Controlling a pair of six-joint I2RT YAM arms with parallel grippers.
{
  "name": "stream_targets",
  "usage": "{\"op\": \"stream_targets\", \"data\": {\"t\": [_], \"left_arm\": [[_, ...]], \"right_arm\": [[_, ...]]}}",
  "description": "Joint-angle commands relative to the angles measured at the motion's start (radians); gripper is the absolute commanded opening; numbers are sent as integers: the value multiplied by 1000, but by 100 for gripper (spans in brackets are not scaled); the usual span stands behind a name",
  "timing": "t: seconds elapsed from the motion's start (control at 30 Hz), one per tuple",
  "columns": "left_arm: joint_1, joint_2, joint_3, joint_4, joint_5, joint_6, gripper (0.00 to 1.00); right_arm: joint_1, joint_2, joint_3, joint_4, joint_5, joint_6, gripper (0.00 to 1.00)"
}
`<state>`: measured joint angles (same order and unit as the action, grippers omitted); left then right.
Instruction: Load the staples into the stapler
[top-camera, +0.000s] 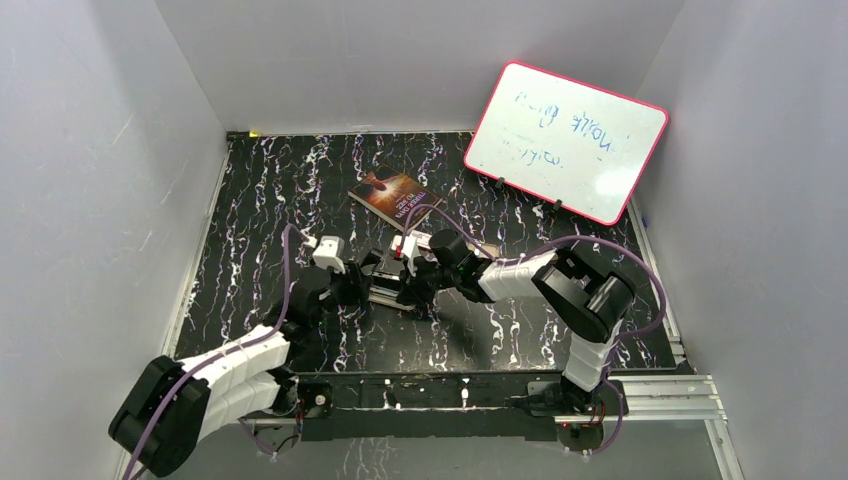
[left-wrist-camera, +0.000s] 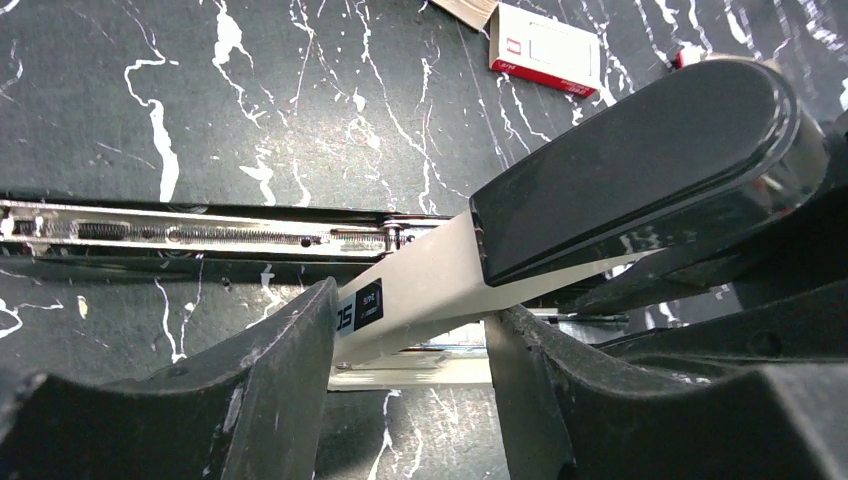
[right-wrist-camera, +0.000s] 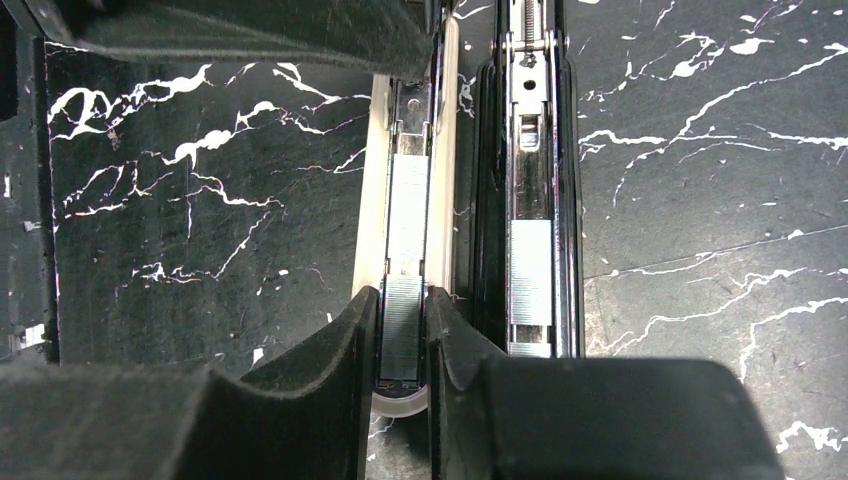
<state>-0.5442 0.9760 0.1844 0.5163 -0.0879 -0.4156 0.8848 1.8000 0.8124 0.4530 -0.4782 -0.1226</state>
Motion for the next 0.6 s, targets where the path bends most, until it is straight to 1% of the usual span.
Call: {"op": "stream_targets", "data": {"t": [0.0, 0.17, 0.4, 0.5, 0.57], "left_arm": [[-83, 38, 50, -66, -30, 71, 53], [-132, 73, 74, -84, -65, 95, 54], [-179, 76, 94, -122, -68, 87, 55], [-187, 73, 104, -144, -50, 87, 56], [-192, 77, 113, -158, -36, 87, 57]], "right_arm": [[-1, 50, 33, -25, -74, -75, 0], [-6, 59, 39, -17, -77, -78, 0], [-13, 57, 29, -2, -116, -109, 3], [-14, 63, 31, -7, -129, -127, 7], [-15, 67, 35, -14, -136, -139, 12]]}}
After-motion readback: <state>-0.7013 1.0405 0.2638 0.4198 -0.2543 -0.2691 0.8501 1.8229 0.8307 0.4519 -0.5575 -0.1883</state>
